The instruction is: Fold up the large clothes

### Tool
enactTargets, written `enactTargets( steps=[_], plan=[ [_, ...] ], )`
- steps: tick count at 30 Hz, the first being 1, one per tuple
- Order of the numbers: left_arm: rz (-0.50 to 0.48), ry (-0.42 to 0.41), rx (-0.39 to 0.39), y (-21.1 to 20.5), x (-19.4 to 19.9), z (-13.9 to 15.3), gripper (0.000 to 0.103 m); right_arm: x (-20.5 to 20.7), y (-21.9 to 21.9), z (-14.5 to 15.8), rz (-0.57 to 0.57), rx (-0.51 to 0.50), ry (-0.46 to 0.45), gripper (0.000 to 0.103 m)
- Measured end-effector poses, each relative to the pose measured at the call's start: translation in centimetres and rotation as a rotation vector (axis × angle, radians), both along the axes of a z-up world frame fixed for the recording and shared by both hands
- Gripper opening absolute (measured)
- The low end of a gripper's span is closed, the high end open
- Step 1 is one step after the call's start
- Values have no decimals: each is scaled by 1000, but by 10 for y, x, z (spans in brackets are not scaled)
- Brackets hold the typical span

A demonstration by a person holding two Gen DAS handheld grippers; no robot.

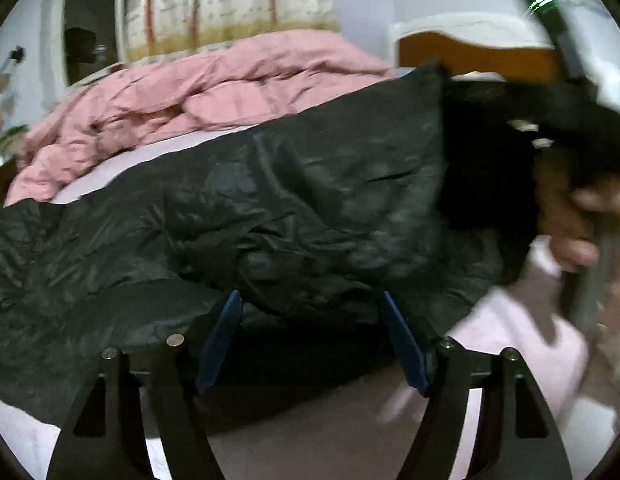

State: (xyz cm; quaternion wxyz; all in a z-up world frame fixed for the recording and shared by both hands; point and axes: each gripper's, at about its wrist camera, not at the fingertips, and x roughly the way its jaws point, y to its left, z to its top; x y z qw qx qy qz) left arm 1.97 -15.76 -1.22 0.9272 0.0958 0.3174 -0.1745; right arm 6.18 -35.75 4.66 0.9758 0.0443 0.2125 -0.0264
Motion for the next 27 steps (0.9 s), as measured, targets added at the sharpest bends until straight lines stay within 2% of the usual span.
enactTargets(
  steps=[3,6,10,14,16,18,20,24,26,27],
  plan=[
    [74,-46,-5,8,7,6,71,-4,-1,4,44,47,-18,26],
    [138,-101,-13,27,7,16,71,-9,4,6,52,9,-44,26],
    [242,-189,9,61,4,30,71,-15,9,8,108,35,-56,32],
    [327,-213,3,97,6,37,71,-21,25,8,174,31,-52,35],
    [368,-235,-11,114,5,37,70,-25,34,7,201,31,-37,44],
    [373,-205,-32,128,8,34,71,-36,47,3,258,46,-33,48],
    [361,-173,-53,139,10,29,70,-46,61,1,275,-1,-43,49],
    [399,-139,-16,148,9,14,71,-68,91,-9,317,-139,-82,75],
    [425,-127,-49,157,5,9,71,-77,108,-21,348,-207,-58,77],
    [443,-136,-80,164,1,6,71,-82,113,-26,364,-208,-52,77]
  ],
)
